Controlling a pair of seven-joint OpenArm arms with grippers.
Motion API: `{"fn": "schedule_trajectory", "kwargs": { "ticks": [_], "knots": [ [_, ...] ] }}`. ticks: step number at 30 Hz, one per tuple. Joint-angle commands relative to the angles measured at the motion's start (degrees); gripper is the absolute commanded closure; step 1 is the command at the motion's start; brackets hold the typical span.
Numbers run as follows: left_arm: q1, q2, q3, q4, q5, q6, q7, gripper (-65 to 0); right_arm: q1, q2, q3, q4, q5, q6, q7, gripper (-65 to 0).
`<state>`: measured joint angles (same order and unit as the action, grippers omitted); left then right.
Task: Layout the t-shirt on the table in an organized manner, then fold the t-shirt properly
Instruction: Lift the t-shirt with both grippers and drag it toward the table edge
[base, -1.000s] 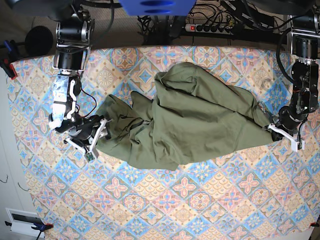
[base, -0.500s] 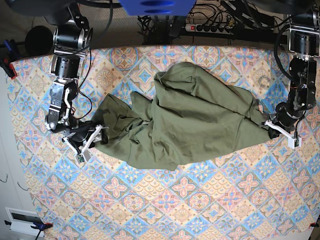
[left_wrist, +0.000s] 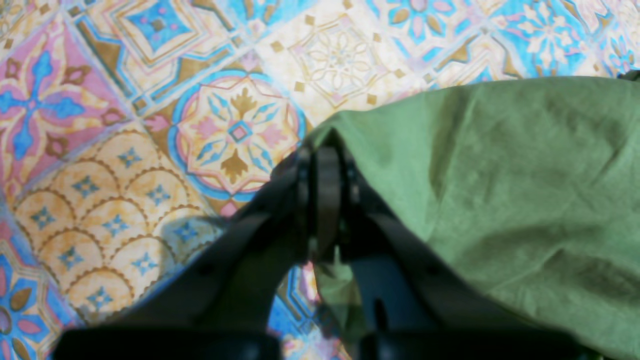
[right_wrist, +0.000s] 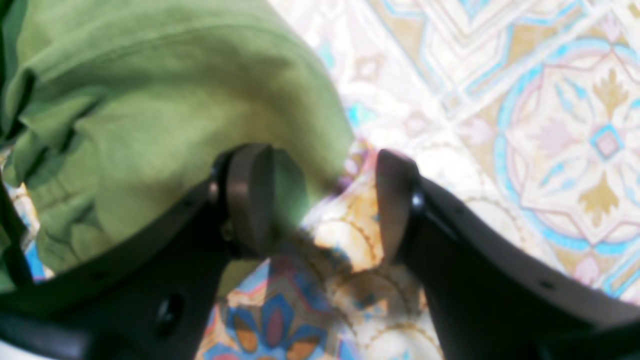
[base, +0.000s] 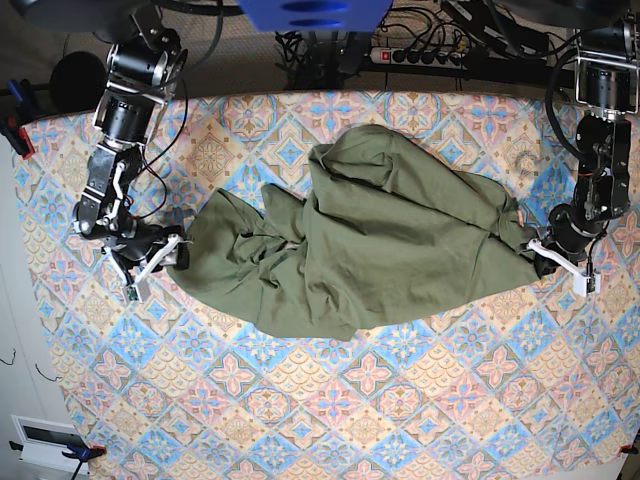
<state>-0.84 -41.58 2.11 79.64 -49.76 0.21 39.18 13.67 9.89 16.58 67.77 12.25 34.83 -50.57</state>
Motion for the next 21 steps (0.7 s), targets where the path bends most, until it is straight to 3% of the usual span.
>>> {"fn": "schedule_trajectory", "kwargs": {
  "ticks": [1,6,9,16,21],
  "knots": [
    [-1.0,-1.3,-0.7,0.9,-0.1,-0.2,-1.2,0.0,1.5,0.7,0.2,0.9,0.9,0.3,1.1,-31.5],
    [-1.0,-1.3,-0.7,0.9,-0.1,-0.2,-1.2,0.0,1.5,0.7,0.2,-1.3,1.0,0.7,1.1,-31.0],
    [-1.0,-1.3,-0.7,0.9,-0.1,-0.2,-1.2,0.0,1.8,0.5,0.5,-3.7,3.7,5.2,1.1,-27.1],
    [-1.0,-1.3,-0.7,0.9,-0.1,-0.2,-1.2,0.0,1.9,0.5,0.5,-8.5,14.3,5.2,4.2,0.0],
    [-1.3,-1.3,-0.7,0.9,-0.1,-0.2,-1.2,0.0,3.0,2.5,0.5,-3.9,22.6,5.2,4.2,-0.7]
  ]
}}
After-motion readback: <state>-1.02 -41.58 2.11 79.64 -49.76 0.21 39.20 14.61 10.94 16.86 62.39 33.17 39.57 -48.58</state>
